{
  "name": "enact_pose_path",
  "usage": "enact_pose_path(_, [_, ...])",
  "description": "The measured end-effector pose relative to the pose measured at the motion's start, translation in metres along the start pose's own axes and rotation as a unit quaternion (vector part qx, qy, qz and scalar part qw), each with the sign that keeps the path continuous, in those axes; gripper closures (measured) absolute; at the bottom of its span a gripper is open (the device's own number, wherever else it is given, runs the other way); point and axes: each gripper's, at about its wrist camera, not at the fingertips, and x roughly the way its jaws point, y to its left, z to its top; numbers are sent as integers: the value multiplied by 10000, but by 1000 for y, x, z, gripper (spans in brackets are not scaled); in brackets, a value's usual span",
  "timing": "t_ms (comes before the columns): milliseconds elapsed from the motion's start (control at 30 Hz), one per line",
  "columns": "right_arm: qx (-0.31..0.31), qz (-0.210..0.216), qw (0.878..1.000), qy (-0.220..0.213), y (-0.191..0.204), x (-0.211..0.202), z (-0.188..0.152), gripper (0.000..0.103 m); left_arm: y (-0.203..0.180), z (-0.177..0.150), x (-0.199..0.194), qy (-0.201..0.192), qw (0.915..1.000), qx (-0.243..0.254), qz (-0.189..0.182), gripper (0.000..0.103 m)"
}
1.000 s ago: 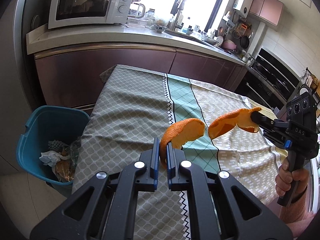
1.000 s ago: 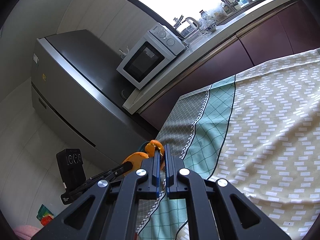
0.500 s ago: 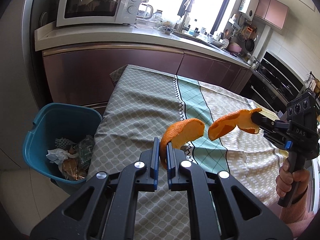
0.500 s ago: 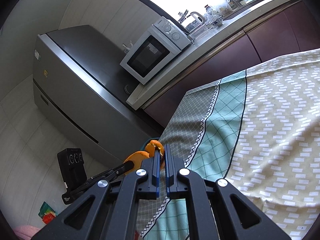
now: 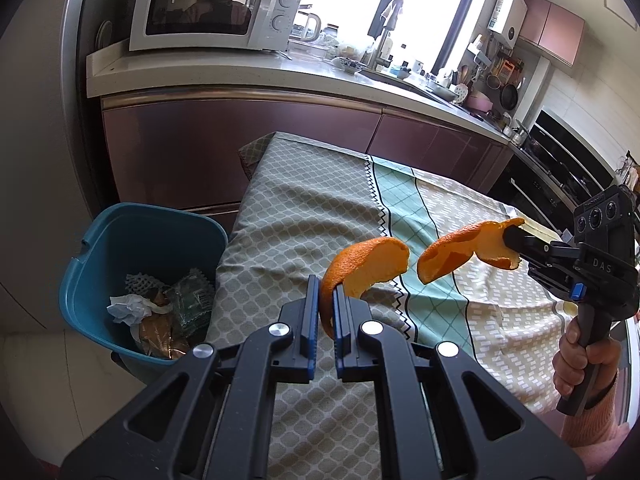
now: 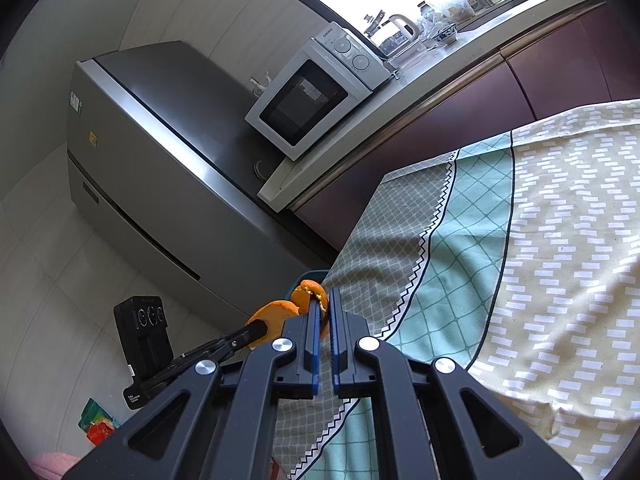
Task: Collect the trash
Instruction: 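Lift both held orange peels and carry them toward the teal bin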
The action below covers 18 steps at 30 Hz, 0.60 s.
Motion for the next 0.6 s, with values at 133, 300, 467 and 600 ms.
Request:
enact_pose_path(133, [-24, 39, 10000, 23, 3, 5, 0, 99, 5, 0, -3, -21, 10000, -23, 39, 96])
enact_pose_path(300, [-41, 72, 10000, 52, 5, 10, 1, 99, 10, 0, -7, -56, 9999, -51, 83, 96])
enact_pose_path(467, [-42, 106, 9999, 90, 6, 15, 1, 99, 16, 0, -10, -76, 9998, -108, 126, 96])
enact_pose_path(600, [-43, 131, 9998, 125, 8, 19, 1, 99, 19, 0, -12, -95, 9998, -132, 146, 96])
